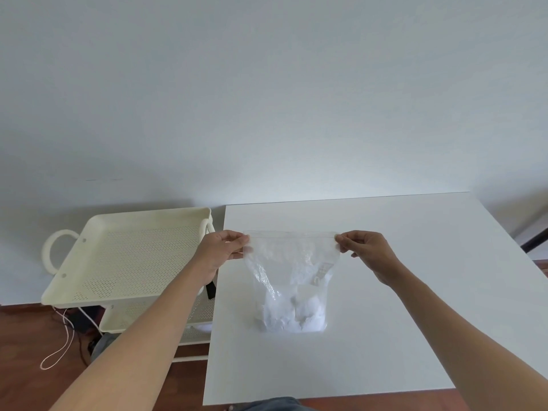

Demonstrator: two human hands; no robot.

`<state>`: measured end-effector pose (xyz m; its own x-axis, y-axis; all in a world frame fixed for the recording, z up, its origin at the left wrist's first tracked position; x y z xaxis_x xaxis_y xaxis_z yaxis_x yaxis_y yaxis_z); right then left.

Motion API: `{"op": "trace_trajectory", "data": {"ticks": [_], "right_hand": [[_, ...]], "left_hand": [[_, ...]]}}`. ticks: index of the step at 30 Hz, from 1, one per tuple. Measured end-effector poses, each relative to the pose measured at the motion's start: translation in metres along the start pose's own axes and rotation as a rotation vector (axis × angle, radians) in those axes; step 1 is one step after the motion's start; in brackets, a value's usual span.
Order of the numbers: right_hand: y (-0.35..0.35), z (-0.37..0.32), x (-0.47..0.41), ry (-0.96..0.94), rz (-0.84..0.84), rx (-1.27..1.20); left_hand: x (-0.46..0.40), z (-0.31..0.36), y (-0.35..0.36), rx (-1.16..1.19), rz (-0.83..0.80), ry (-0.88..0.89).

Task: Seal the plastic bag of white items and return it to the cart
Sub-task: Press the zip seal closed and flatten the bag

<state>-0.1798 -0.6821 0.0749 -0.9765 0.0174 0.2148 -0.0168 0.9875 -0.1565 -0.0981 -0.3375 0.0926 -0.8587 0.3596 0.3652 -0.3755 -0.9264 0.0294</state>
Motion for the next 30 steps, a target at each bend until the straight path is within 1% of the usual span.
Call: {"op": "trace_trajectory", "data": {"ticks": [4,8,10,13,17,19,23,26,30], "right_hand": [[0.002,-0.002,0.000,-0.010,0.014,0.004],[0.004,-0.006,0.001,-0.005,-0.024,0.024],[0.006,-0.007,0.000,-0.001,-0.041,0.046],[0.008,-0.007,-0.002,-0.009,-0.013,0.057],[0.011,-0.006,-0.005,-0.008,0.034,0.043],[0.012,-0.006,-0.005,-0.001,0.038,0.053],[0.016,-0.007,-0.003,0.012,-0.007,0.033],[0.020,-0.009,-0.003,0.010,-0.043,0.002],[0.020,-0.006,-0.006,0.001,0.030,-0.022]], "left_hand": [[-0.001,0.003,-0.002,-0.059,0.071,0.057],[-0.001,0.003,-0.007,-0.081,0.106,0.057],[-0.002,0.001,-0.007,-0.110,0.101,0.046],[-0.003,0.002,-0.003,-0.157,0.053,0.031],[-0.002,0.004,0.003,-0.120,0.006,0.048],[0.000,0.004,0.003,-0.153,0.019,0.049],[-0.003,0.006,-0.004,-0.216,0.106,0.061],[-0.005,0.005,-0.004,-0.235,0.118,0.080],[-0.003,0.003,-0.002,-0.212,0.076,0.066]]}}
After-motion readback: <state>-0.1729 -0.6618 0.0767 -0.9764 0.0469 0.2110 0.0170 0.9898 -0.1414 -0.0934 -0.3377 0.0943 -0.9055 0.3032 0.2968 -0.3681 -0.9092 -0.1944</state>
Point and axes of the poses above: each hand's wrist, its own x-axis away from the middle knuckle, its own y-axis out of the palm, z = x × y, the point moved 4 cm from there along -x, towards the middle knuckle, and after that the axes turned 11 degrees about -z, right-handed, at the moved point
